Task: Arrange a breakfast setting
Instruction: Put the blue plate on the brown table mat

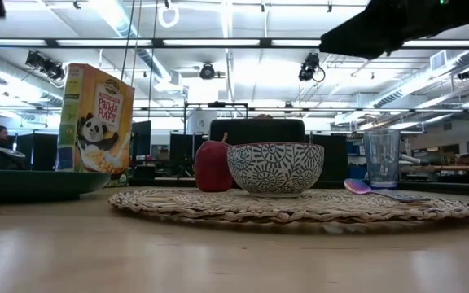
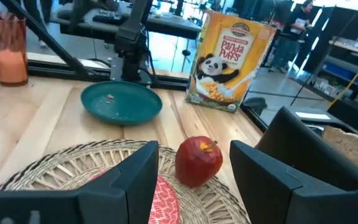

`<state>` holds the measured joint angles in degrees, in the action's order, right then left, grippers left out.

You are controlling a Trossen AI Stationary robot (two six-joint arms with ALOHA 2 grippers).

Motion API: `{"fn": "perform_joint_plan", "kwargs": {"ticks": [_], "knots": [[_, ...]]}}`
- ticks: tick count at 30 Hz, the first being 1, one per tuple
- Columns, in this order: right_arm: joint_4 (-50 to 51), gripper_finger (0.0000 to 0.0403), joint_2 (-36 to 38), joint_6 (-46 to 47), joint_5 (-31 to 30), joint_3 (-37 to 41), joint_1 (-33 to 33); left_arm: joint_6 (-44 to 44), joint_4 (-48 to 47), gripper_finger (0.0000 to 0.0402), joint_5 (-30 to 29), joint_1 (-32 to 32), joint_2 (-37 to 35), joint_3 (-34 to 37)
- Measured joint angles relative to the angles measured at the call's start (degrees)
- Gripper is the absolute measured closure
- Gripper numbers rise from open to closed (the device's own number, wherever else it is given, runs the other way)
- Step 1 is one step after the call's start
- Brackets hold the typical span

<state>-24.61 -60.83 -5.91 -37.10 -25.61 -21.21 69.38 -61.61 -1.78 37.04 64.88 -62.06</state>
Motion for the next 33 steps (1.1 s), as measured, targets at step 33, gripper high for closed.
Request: {"fn": "perform_joint_plan", "kwargs": {"ticks": [33], "knots": [[8.34, 0.0195, -7.53, 8.94, -3.95, -6.16, -13.27, -23.49, 24.53, 0.0285, -4.11, -14.42, 26.10, 16.60]]}}
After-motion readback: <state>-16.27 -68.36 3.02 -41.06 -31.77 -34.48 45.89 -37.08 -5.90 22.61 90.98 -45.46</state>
